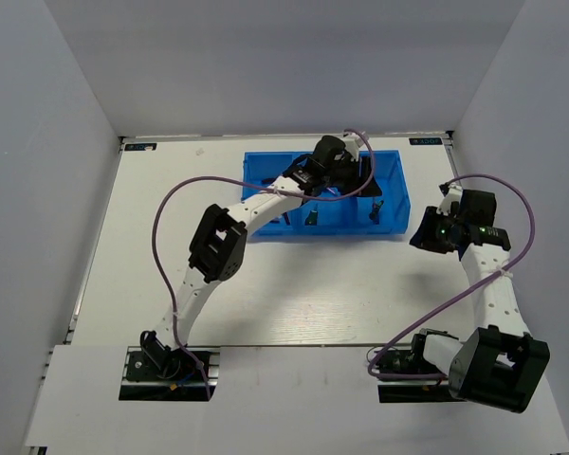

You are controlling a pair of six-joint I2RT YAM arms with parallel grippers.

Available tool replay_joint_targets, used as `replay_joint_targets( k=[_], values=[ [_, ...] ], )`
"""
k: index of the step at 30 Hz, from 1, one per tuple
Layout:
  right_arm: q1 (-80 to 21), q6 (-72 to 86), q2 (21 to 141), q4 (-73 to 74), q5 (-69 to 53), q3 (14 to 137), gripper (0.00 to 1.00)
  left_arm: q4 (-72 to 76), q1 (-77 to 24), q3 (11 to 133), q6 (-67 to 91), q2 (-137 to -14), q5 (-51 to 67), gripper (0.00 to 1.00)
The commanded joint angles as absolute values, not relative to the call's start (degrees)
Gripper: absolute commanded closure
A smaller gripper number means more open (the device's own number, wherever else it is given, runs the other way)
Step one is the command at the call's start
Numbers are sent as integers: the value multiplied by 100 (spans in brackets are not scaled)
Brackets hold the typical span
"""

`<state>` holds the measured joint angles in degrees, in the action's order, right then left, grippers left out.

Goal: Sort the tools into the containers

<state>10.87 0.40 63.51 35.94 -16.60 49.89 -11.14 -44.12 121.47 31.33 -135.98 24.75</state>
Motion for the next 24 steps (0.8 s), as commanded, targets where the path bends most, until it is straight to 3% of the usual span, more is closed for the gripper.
replay_joint_targets(
  k=[1, 6, 8, 10, 12, 13, 14, 15, 16, 17, 18, 19, 20, 24],
  values=[
    [1125, 141, 6170, 3542, -1811, 4948, 68, -1248, -4438, 12698, 3305, -13833, 2048, 41],
    [1116, 114, 5995, 3630, -1889, 4852, 63, -1257, -4438, 13061, 3357, -13861, 2048, 38],
    [1125, 18, 5942, 3639, -1933, 4817, 55, -1257, -4438, 13061, 3218, -13607, 2048, 38],
    [1125, -156, 5862, 3630, -1960, 4781, 46, -1327, -4438, 12921, 3051, -13343, 2048, 52],
    [1116, -281, 5801, 3665, -2065, 4773, 32, -1634, -4438, 12580, 2629, -12748, 1987, 81],
    [1116, -386, 5801, 3639, -2170, 4781, 28, -1748, -4438, 12377, 2463, -12483, 1925, 100],
    [1099, -378, 5783, 3656, -2162, 4790, 25, -1984, -4438, 12123, 2296, -12176, 1820, 100],
    [1099, -352, 5792, 3665, -2171, 4834, 15, -2065, -4438, 11424, 1955, -11834, 1558, 100],
    [1099, -299, 5801, 3674, -2023, 4869, 12, -2135, -4438, 10999, 1812, -11047, 1373, 99],
    [1099, -142, 5801, 3665, -1934, 4878, 10, -2188, -4438, 10551, 1715, -10621, 1171, 89],
    [1081, -45, 5801, 3665, -1847, 4948, 10, -2188, -4360, 9581, 1644, -10208, 908, 70],
    [1090, -44, 5844, 3674, -1698, 4974, 10, -2188, -4307, 9093, 1644, -9778, 775, 15],
    [1090, 95, 5880, 3770, -1609, 5001, 10, -2188, -4307, 8662, 1644, -8921, 591, 0],
    [1099, 35, 5792, 3815, -1608, 5045, 10, -2503, -4167, 7024, 1644, -7289, -350, 0]
  ],
)
